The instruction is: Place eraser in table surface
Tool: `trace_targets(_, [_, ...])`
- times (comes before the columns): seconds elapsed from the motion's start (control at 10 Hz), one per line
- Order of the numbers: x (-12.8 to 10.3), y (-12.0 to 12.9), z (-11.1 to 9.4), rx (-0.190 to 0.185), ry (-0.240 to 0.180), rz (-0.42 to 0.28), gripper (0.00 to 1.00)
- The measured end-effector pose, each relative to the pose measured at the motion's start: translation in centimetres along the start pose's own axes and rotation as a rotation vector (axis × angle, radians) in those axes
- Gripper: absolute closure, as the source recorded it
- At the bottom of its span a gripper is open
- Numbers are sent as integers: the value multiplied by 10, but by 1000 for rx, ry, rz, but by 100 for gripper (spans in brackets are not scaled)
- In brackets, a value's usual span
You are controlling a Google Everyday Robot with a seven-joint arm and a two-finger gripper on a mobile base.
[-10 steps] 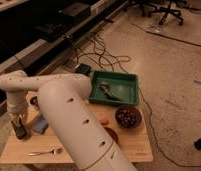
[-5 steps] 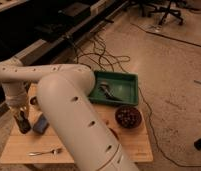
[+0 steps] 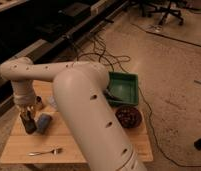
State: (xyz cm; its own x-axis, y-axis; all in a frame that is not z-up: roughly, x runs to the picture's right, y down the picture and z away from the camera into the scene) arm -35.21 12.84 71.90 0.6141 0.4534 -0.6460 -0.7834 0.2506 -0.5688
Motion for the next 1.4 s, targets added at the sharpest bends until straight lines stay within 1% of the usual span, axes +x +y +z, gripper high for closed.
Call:
trace_targets(0.1, [8, -4, -5, -10, -16, -1, 100])
trace_targets(0.3, [27, -19, -12, -59, -51, 5, 100])
trace_targets(0.4, [30, -21, -14, -71, -61, 6, 100])
trace_targets(0.5, [39, -22, -17, -87, -77, 5, 100])
trace_targets(0.6, [50, -31, -20, -95, -89, 15, 100])
trace_targets(0.7, [55, -36, -22, -101, -99, 26, 100])
trace_targets(0.8, [63, -43, -21, -108, -110, 43, 100])
trace_targets(1.0, [78, -74, -21, -138, -149, 107, 100])
trace_targets(1.2, [79, -94, -13, -171, -171, 146, 100])
trace_targets(1.4, [78, -105, -5, -192, -177, 168, 100])
